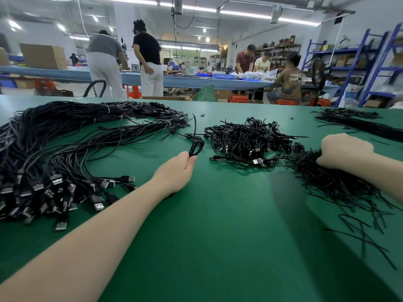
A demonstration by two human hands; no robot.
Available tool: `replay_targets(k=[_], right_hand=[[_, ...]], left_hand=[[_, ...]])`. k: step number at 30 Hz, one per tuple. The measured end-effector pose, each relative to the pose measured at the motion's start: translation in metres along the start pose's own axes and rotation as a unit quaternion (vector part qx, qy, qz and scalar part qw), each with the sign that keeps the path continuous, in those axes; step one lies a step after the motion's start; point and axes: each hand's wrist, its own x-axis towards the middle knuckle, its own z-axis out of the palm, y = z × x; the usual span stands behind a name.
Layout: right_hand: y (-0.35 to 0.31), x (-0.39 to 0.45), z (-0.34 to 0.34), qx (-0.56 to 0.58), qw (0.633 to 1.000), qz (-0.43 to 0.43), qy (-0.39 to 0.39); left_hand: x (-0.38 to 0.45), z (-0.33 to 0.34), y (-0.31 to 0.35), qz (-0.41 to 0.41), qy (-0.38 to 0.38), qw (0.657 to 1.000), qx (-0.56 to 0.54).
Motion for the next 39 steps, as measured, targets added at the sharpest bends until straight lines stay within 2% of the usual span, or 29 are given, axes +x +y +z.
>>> replay_targets(k=[3, 6, 10, 13, 16, 23, 26, 29, 32, 34, 39], right_hand=[[-0.003, 0.0, -0.005, -0.02, 0.997, -0.012, 0.074], [-0.02, -0.008, -0.013, -0.005, 0.969, -0.119, 0.214], [-0.069, -0.037, -0.024, 0.107, 0.908, -0.343, 0.215], [-0.109, -0.055, -0.024, 0.08, 0.88, -0.411, 0.225], [-0.141, -0.063, -0.024, 0.062, 0.874, -0.419, 0.238], [-0.174, -0.063, -0.027, 0.131, 0.86, -0.436, 0.229], [-0.174, -0.058, -0.024, 0.192, 0.861, -0.431, 0.19], [-0.171, -0.055, -0.02, 0.283, 0.858, -0.411, 0.119], [-0.166, -0.055, -0.017, 0.412, 0.823, -0.388, 0.057], [-0.165, -0.057, -0.016, 0.455, 0.806, -0.376, 0.045], [-0.173, -0.064, -0.016, 0.455, 0.801, -0.384, 0.065]], left_hand=[[0.001, 0.001, 0.0, -0.008, 0.007, 1.0, 0.001], [0.001, 0.002, 0.0, -0.008, 0.009, 1.0, 0.0], [0.0, 0.001, 0.001, 0.008, 0.005, 1.0, -0.01], [-0.003, 0.0, 0.001, 0.015, 0.002, 1.0, -0.025], [-0.002, 0.0, 0.002, 0.019, 0.008, 1.0, -0.009], [0.002, 0.003, 0.001, 0.04, 0.006, 0.997, 0.058], [0.003, 0.005, 0.002, 0.047, 0.004, 0.995, 0.083], [0.003, 0.006, 0.004, 0.05, -0.003, 0.991, 0.122], [0.002, 0.007, 0.004, 0.051, -0.004, 0.989, 0.137], [0.002, 0.008, 0.004, 0.053, -0.002, 0.987, 0.15], [0.0, 0.01, 0.003, 0.07, 0.009, 0.979, 0.192]])
